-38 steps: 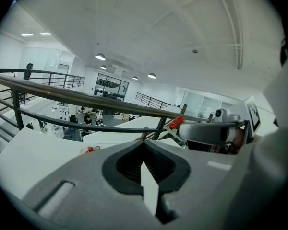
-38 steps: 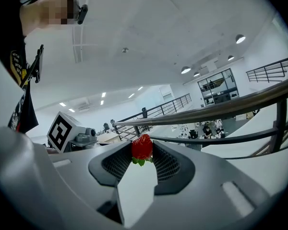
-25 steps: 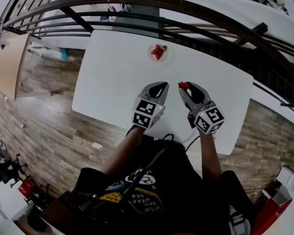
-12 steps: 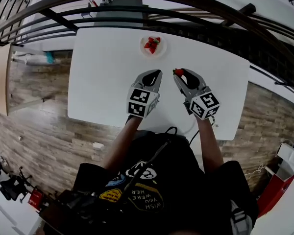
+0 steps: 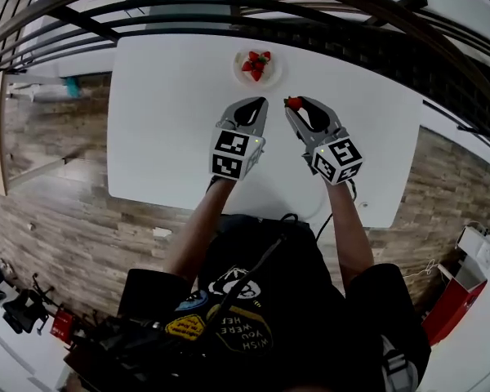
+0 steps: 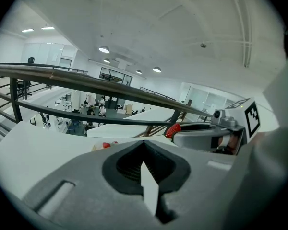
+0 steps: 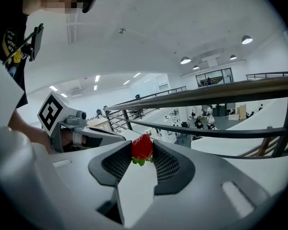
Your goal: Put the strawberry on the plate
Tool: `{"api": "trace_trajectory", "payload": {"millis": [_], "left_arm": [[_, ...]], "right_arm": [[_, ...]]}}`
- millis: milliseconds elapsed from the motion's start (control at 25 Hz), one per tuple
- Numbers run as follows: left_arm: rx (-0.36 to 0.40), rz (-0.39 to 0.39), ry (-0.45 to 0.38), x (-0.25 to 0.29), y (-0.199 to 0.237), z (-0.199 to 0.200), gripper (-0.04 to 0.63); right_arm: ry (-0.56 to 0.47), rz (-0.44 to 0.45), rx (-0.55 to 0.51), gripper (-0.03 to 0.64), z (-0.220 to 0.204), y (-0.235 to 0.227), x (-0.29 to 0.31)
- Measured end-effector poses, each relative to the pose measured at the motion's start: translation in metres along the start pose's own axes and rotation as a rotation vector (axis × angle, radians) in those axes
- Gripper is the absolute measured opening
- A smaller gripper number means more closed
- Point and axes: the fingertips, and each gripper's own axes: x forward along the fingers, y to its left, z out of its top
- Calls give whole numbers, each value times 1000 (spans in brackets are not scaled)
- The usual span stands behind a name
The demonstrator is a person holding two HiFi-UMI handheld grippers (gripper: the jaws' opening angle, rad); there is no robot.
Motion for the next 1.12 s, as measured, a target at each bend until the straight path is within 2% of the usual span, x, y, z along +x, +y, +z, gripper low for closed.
{"api": "trace_trajectory", "payload": {"millis": [400,720,1120], "left_arm": [[-38,61,33,33,42,-15,0],[-49,72,57,52,64,-29,0],[-99,77,86,74,78,-53,0]], "right_arm": [[78,22,-47,138,-23,-34,58],[122,35,-62,138,-39,-47,83],[157,19,-44,138,-64,-61,107]]}}
